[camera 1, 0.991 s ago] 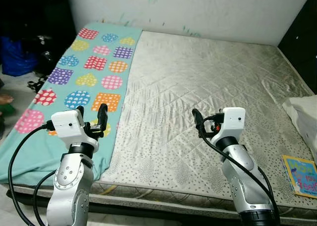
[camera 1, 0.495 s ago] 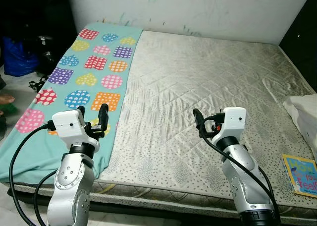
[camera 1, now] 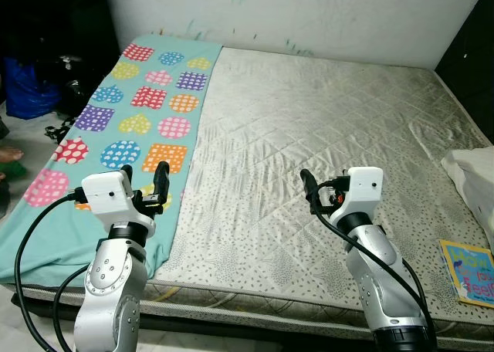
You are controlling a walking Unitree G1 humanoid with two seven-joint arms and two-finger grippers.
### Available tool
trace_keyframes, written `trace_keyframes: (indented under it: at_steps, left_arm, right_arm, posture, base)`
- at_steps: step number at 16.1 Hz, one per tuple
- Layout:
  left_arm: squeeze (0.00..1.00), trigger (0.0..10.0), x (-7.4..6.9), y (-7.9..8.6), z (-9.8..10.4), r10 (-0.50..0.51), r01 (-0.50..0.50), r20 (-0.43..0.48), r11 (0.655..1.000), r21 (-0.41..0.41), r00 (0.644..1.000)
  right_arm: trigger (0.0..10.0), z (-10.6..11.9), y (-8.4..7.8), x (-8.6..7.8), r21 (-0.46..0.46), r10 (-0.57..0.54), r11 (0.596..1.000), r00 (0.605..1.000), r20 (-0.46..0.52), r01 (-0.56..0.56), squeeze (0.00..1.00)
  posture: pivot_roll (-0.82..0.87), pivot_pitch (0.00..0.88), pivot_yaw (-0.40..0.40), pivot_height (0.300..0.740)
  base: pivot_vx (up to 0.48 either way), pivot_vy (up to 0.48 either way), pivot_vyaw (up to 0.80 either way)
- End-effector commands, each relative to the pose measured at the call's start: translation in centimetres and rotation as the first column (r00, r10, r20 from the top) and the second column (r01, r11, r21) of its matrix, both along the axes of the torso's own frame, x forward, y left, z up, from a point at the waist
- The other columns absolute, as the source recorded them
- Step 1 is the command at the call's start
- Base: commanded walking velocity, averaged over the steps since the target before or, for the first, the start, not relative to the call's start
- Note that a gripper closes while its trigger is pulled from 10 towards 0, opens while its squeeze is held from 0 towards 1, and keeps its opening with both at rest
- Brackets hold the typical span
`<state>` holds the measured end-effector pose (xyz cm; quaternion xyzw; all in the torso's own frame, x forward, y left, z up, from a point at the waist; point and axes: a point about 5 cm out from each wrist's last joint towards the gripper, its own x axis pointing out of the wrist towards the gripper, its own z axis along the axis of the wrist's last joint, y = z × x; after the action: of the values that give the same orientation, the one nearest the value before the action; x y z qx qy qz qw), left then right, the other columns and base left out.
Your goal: Clean up the room
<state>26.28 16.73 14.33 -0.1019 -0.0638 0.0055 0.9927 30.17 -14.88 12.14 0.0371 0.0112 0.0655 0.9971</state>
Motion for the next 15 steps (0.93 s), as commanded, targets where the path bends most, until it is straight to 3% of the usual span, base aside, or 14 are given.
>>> trace_keyframes:
  at_steps: [1, 3, 11, 15]
  left_arm:
    - [0.00, 10.0, 0.07, -0.20, -0.10, 0.000, 0.000, -0.007, 1.000, -0.003, 1.000]
    - [0.00, 10.0, 0.13, -0.23, -0.14, -0.005, 0.004, -0.010, 1.000, -0.012, 1.000]
    - [0.00, 10.0, 0.17, -0.37, -0.20, -0.017, 0.017, -0.016, 1.000, -0.019, 1.000]
    - [0.00, 10.0, 0.23, -0.38, -0.20, -0.014, 0.013, -0.016, 1.000, -0.018, 1.000]
  right_arm:
    - [10.0, 0.21, -0.31, 0.10, -0.008, -0.008, 1.000, 1.000, 0.011, 0.008, 0.00]
    - [10.0, 0.22, -0.32, 0.15, -0.007, -0.008, 1.000, 1.000, 0.009, 0.008, 0.00]
    - [10.0, 0.19, -0.33, 0.20, -0.004, -0.004, 1.000, 1.000, 0.006, 0.004, 0.00]
    - [10.0, 0.14, -0.24, 0.28, -0.005, 0.007, 1.000, 1.000, 0.002, -0.007, 0.00]
  posture:
    - [-0.02, 0.060, -0.069, 0.740]
    - [-0.02, 0.059, -0.070, 0.740]
    - [-0.02, 0.062, -0.070, 0.740]
    - [-0.03, 0.063, -0.072, 0.740]
  base:
    - [0.000, 0.000, 0.00]
    - [0.000, 0.000, 0.00]
    - [0.000, 0.403, -0.72]
    - [0.000, 0.478, 0.00]
